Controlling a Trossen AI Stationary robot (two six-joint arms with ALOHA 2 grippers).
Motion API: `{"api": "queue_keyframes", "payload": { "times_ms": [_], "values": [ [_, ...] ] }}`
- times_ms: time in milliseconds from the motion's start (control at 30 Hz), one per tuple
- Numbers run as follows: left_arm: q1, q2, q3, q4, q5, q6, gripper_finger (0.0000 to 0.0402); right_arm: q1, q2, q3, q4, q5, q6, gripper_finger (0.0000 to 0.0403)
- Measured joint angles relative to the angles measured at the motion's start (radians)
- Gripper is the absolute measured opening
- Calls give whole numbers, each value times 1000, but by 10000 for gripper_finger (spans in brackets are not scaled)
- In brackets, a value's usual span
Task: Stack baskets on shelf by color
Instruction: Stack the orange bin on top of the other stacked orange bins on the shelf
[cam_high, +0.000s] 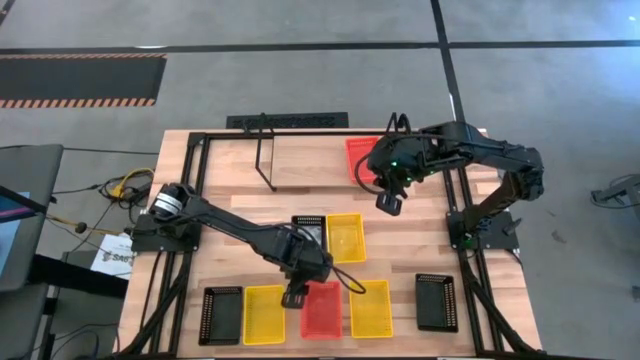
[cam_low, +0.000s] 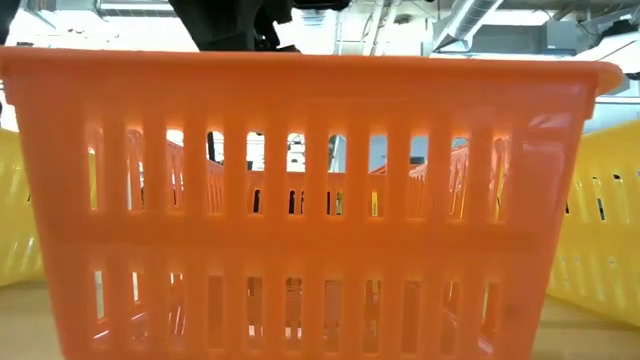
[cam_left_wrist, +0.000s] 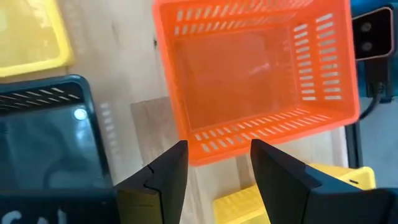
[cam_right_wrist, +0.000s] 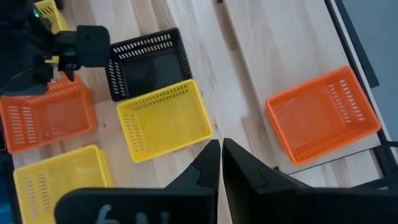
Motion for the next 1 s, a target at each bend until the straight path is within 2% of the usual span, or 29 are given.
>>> {"api": "queue_keyframes", "payload": {
  "times_ms": [100,300,733,1000],
  "values": [
    [1,-1,-26,23,-31,1,161,0,0,0,16,-1,0,40],
    [8,-1,-85,93,-17,-23,161,0,0,0,23,-1,-1,40],
    [8,-1,-87,167,-39,-28,161,0,0,0,23,-2,-6,40],
    [11,80,-84,193,-7,-29,161,0,-1,0,20,-3,-8,40]
  ]
}}
